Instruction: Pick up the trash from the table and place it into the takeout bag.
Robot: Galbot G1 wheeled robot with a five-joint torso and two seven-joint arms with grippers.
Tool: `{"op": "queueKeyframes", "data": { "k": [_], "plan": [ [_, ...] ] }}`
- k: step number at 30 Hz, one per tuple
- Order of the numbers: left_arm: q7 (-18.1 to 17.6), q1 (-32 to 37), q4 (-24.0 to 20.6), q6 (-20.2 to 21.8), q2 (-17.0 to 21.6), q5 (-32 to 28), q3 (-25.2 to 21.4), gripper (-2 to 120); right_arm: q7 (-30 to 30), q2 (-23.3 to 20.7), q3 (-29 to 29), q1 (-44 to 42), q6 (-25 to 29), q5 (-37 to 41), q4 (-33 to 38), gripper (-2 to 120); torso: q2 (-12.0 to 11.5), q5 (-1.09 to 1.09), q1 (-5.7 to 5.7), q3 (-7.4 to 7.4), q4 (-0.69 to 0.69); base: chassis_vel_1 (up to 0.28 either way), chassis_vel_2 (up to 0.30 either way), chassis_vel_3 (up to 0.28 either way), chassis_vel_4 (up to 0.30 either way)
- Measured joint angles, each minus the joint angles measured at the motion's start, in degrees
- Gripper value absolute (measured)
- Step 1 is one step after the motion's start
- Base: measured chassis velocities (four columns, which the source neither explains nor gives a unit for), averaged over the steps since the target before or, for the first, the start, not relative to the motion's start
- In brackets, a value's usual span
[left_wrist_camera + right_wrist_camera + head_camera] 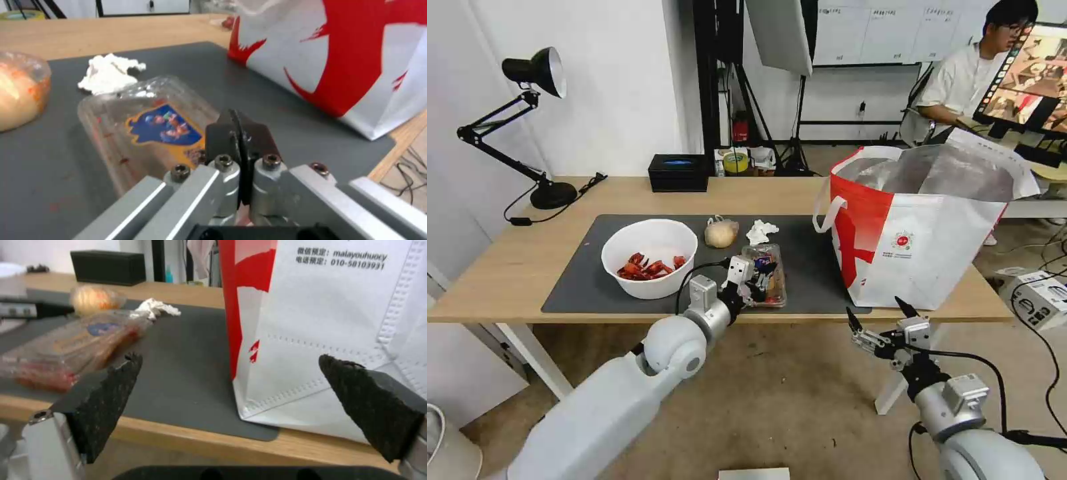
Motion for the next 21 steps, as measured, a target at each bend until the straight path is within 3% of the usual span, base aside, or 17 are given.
{"op": "queueKeyframes", "data": {
  "k": [3, 8, 21],
  "plan": [
    [0.94, -0.66, 0.36, 0.14, 1.16, -0.18, 0.82, 0, 1.29, -1.0, -0.53, 1.59, -1.98, 7.12, -0.61, 100, 0.0, 0.0, 0.0, 0.0, 0.0, 0.0, 0.0, 0.0, 0.0],
    [1.89, -0.98, 0.84, 0.14, 2.02, -0.24, 1.34, 0, 2.2, -1.85, -0.9, 3.07, -2.89, 12.74, -1.1, 100, 0.0, 0.0, 0.0, 0.0, 0.0, 0.0, 0.0, 0.0, 0.0],
    [2.22, -3.1, 3.19, 0.03, 2.04, -1.21, 3.76, 0, 7.34, -2.48, -3.66, 12.08, -5.99, 44.68, -2.15, 100, 0.0, -0.01, -0.01, 0.0, -0.03, 0.0, 0.0, 0.0, 0.0]
  ]
}}
